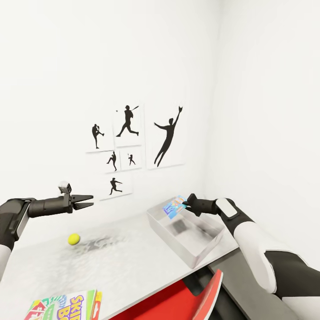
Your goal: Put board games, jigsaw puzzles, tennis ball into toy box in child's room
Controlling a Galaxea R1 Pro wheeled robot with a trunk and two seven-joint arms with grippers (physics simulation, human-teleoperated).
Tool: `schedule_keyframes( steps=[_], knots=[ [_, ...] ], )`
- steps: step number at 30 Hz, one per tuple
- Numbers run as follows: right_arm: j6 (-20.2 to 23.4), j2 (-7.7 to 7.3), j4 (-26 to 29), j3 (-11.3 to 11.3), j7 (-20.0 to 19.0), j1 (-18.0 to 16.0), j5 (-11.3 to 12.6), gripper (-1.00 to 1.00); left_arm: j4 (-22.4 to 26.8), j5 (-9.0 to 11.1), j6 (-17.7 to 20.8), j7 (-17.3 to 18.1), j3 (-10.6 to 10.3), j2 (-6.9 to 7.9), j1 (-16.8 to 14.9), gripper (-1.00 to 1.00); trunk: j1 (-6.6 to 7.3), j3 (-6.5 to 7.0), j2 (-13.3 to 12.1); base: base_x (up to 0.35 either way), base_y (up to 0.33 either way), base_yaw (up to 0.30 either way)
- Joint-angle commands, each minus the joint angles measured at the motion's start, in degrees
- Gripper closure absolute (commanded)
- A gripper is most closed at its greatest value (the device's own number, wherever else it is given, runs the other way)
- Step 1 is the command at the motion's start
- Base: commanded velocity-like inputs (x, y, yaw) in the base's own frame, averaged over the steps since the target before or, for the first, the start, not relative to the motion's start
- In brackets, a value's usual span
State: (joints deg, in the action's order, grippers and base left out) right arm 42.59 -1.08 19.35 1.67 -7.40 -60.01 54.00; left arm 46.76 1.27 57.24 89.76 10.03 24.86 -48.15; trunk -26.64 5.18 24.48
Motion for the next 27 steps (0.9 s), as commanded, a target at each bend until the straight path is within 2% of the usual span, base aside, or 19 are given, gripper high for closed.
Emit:
schedule_keyframes(
  steps=[1, 21, 27],
  knots=[
    [0.2, -0.03, 0.0, 0.2, -0.3, 0.0, -0.4, 1.00, 0.0, 0.0, 0.6, 0.2, 0.0, 0.01, 0.0, -1.00, -0.02, -0.03, 0.0, 0.096, 0.000, 0.000],
    [0.0, -0.06, 0.0, 0.3, -0.3, 0.0, -0.4, 1.00, 0.0, 0.0, 0.7, 0.2, 0.0, -0.23, 0.0, -1.00, -0.02, -0.03, 0.0, 0.154, -0.002, 0.000],
    [0.0, -0.06, 0.0, 0.3, -0.3, 0.0, -0.4, 1.00, 0.0, 0.0, 0.8, 0.2, 0.0, -0.25, 0.0, -1.00, -0.02, -0.03, 0.0, 0.063, -0.004, 0.000]
  ],
)
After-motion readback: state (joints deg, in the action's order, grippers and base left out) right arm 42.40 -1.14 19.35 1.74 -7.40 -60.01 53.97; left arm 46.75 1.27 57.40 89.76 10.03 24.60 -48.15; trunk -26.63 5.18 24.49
